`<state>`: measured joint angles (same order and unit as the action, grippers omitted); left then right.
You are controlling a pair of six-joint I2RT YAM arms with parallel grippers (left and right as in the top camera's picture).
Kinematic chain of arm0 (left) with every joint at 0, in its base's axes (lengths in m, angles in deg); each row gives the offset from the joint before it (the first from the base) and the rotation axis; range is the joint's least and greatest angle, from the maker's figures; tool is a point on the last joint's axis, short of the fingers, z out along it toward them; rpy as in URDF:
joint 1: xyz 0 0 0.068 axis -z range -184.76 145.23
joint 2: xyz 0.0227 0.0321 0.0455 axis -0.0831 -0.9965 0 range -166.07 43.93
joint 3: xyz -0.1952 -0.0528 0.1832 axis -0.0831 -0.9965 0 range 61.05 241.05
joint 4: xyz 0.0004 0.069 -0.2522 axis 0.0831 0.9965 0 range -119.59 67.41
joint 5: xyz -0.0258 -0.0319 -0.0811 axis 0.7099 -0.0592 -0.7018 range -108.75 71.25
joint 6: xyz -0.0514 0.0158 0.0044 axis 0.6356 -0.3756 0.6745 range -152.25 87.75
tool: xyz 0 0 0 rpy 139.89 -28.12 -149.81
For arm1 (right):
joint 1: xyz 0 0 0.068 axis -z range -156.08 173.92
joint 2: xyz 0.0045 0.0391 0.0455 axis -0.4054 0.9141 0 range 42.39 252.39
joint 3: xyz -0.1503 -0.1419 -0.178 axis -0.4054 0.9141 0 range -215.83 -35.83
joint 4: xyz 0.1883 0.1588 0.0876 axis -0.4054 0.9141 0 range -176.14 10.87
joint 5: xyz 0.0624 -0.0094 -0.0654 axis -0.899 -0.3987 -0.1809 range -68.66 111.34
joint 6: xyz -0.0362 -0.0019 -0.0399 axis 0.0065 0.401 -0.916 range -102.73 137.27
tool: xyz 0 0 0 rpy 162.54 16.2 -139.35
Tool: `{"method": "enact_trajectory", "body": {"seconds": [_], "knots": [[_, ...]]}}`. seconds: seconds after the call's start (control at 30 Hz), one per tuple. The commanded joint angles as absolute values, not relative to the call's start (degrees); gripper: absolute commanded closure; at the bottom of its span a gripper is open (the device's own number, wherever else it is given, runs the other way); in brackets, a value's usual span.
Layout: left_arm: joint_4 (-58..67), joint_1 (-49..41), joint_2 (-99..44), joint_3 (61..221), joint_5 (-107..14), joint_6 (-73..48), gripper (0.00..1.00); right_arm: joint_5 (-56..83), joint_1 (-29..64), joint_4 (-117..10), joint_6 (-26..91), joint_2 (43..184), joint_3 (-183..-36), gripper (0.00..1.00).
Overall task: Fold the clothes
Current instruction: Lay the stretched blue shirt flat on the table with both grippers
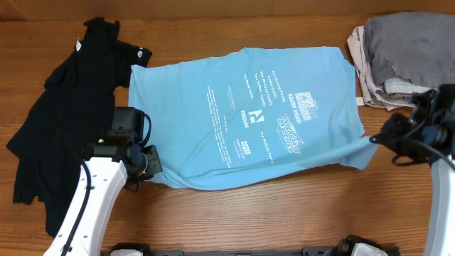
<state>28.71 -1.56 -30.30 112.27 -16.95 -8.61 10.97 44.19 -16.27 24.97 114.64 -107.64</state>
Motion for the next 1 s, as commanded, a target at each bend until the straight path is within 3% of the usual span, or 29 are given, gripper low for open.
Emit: {"method": "enact_trajectory", "body": {"seconds": [0.0,0.37,0.67,0.97], "knots": [[24.52,-2.24,-29.45,111.86,-14.35,-4.48,0.96,8.33,44.28,-20.90,24.75,119.32,-107.67,0.96],[16.10,-3.66,-29.45,111.88,-9.63,-0.44,0.96,0.63,44.21,-38.52,24.38,124.39,-107.69,0.96],[12.78,-11.11,-29.69,111.88,-8.01,-0.55,0.96,0.18,43.38,-44.33,24.16,128.10,-107.69,0.96],[10.97,-11.18,-33.54,111.88,-7.77,-0.92,0.96,1.92,37.26,-50.10,23.24,134.20,-107.69,0.96]]}}
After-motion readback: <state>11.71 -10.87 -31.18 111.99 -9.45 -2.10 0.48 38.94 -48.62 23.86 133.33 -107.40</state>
